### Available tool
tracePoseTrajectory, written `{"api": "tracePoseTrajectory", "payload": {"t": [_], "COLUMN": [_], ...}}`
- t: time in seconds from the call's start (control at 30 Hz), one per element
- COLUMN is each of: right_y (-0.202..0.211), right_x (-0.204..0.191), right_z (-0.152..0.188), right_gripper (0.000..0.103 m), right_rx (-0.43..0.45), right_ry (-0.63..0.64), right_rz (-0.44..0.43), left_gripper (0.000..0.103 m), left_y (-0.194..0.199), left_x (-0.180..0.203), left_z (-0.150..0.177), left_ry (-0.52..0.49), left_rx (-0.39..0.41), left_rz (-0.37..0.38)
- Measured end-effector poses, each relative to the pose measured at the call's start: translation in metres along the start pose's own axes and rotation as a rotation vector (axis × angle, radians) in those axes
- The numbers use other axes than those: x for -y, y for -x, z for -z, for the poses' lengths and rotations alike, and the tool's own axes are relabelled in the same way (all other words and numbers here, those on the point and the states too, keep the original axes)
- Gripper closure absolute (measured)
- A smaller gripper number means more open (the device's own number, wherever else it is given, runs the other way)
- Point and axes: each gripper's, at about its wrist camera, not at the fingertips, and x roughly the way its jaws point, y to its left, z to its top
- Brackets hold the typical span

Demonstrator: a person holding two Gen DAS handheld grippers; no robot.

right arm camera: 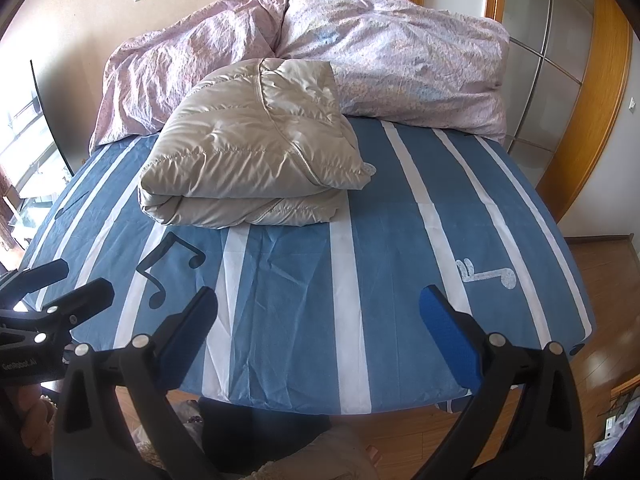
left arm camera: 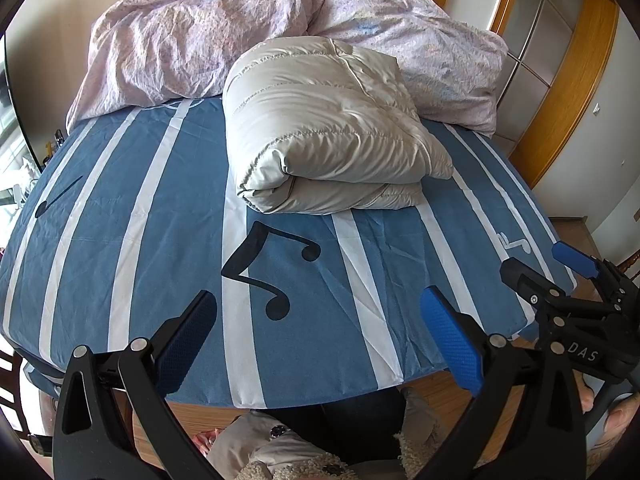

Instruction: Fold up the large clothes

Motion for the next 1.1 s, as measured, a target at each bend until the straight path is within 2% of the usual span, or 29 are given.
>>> {"api": "tracePoseTrajectory", "payload": {"t": [1.1], "right_y": [-0.0039], "right_x": [0.0048], "right_z": [0.0013], "right_gripper": [0.002], "right_rx": [-0.006], "right_ry": [0.001], "right_rz": [-0.001], "left_gripper": [0.001], "left_y": [-0.0016], "left_x": [-0.0018], "left_z": [-0.0023], "left_ry": [-0.006], "left_rx": [0.000], "left_rz": [-0.004]}}
